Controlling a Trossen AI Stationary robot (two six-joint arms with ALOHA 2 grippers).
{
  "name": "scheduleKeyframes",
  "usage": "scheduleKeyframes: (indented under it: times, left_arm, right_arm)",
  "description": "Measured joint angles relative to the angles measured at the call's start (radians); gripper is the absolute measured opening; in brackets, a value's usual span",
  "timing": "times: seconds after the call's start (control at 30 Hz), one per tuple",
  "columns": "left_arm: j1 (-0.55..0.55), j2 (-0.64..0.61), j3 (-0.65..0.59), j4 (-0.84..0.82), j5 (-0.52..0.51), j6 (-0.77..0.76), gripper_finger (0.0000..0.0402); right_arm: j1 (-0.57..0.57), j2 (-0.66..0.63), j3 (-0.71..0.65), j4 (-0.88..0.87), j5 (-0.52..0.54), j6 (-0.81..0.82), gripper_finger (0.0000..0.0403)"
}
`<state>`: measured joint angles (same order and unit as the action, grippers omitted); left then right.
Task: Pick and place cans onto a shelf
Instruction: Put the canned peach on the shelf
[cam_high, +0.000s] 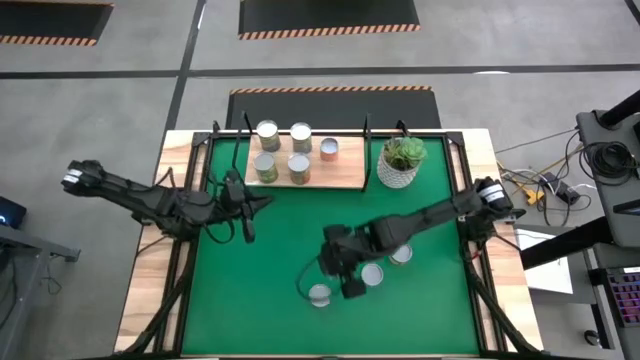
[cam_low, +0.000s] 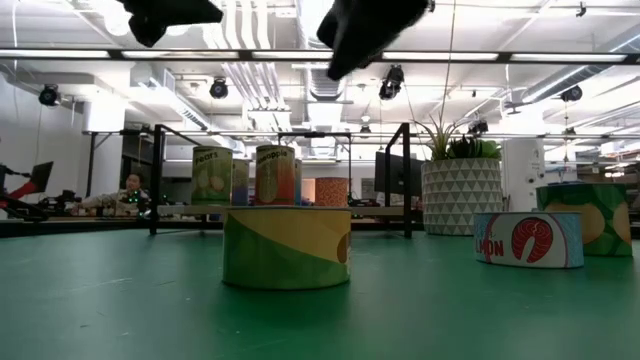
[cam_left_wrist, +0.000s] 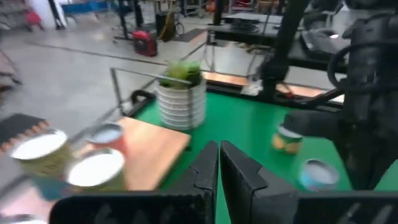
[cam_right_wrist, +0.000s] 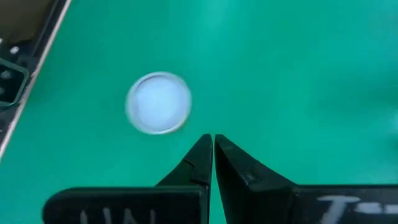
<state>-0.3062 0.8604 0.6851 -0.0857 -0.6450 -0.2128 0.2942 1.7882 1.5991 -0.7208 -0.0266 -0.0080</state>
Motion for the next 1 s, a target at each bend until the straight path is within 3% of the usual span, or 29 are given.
scheduleKeyframes:
  times: [0.33,0.63,1.0]
  left_arm:
    - [-0.213,0.273,-0.023,0.31,0.003,-0.095,0.0]
    - [-0.328,0.428,0.073,0.315,0.002,-0.194,0.0]
    - [-0.431,0.632,0.192,0.311,0.002,-0.336,0.0]
  right_arm:
    - [0.101,0.0,-0.013,0.012,0.069,0.011,0.0009]
    - [0.175,0.0,-0.144,0.241,0.107,-0.03,0.0009]
    - [0.212,0.0,-0.262,0.28,0.185,0.034,0.0009]
